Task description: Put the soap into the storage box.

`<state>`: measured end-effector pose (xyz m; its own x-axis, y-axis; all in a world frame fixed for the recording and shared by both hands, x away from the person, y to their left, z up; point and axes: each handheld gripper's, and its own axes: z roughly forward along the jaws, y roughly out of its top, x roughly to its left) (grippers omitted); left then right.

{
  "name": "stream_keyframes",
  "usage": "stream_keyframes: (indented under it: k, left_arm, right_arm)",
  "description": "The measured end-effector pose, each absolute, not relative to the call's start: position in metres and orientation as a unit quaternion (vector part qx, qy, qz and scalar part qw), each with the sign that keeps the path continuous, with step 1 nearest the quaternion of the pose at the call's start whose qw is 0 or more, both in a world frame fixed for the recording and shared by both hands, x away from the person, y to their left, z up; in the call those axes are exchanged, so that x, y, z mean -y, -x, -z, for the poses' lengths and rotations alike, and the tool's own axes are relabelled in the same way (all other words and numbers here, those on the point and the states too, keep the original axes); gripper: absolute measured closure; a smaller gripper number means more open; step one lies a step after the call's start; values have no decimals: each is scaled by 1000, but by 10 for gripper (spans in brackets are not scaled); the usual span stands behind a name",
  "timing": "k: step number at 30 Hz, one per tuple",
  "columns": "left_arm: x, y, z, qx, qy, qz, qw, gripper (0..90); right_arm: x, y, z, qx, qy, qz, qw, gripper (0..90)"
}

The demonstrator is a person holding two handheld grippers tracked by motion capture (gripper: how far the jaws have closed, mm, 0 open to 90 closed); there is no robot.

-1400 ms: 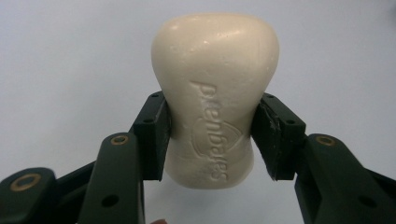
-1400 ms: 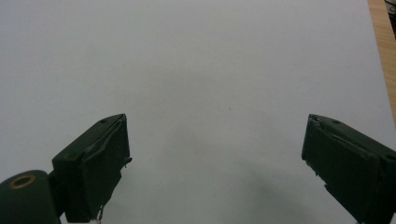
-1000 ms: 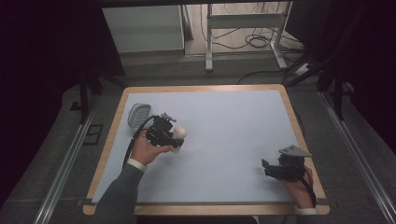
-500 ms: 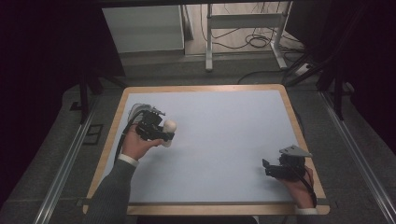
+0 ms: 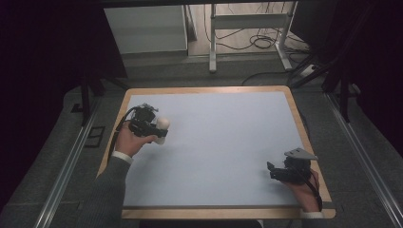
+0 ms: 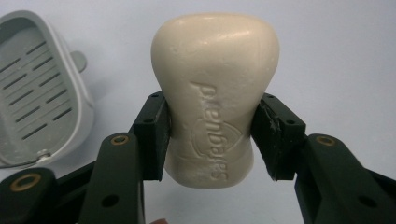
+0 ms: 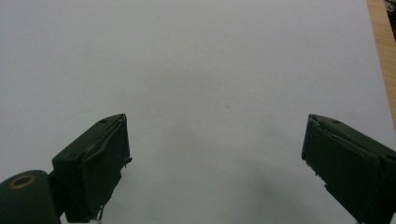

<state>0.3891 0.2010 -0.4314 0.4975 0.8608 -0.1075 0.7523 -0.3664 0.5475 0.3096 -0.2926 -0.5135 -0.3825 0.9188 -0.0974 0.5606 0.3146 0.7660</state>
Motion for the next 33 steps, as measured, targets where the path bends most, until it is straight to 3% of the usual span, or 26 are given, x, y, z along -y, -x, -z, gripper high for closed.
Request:
stream_keyframes:
  k: [33]
  left_arm:
    - [-239,-421,420,-544,-790,-117,258,498]
  right_arm:
    - [294,-310,514,-763,-485,-330,270,76]
